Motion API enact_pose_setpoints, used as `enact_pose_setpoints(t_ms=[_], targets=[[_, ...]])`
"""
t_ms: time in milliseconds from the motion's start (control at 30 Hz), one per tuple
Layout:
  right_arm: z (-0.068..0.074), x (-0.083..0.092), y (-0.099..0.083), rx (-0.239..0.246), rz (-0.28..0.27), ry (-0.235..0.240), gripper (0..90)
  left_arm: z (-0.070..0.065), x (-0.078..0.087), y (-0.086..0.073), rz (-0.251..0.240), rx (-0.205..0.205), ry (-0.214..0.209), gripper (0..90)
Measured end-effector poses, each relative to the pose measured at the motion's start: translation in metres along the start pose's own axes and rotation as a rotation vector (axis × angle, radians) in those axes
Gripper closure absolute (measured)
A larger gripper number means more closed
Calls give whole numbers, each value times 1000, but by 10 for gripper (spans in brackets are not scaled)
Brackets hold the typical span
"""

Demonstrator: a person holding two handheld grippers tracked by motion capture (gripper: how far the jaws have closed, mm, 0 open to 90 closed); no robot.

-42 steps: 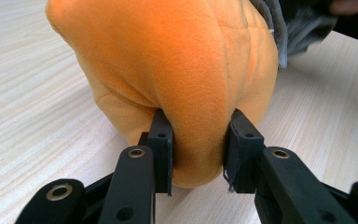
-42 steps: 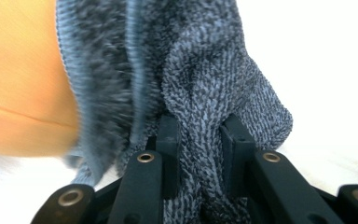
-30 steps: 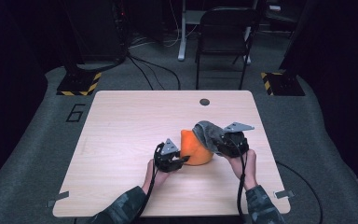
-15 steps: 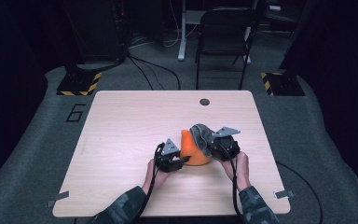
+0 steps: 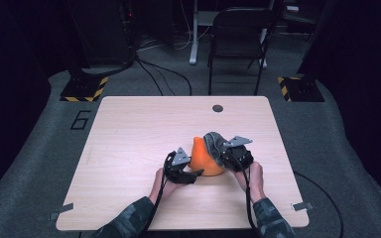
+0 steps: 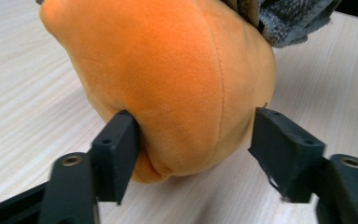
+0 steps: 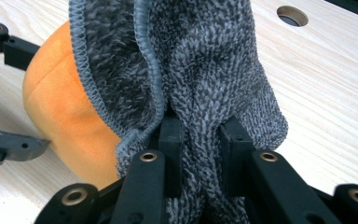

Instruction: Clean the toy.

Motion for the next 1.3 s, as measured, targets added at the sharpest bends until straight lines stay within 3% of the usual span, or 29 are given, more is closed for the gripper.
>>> enact_pose_setpoints(t_ms=[267,800,1133,1300], targets=[[-2,-1,-1,-6,2,7,744,-1,2,-2,-3,-126,27,165],[-3,-3,-1,-20,1,10,743,8,-8,-13,-1,-256,93,155],[-4,-3,-2,-29,2,10,743,2,-13,-16,-34,-374,146,232],[-5,-3,-2,-27,0,15,743,1,-15,-16,-40,-388,141,361]])
Point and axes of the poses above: each handheld gripper's, and its own axes: x roughly backward along the jaws, y roughly out of its top, z roughly to its left, the point moved 5 cm from there along -x, roughly forward along the jaws, and after that the axes turned 14 degrees about x, right-handed, at the moved point
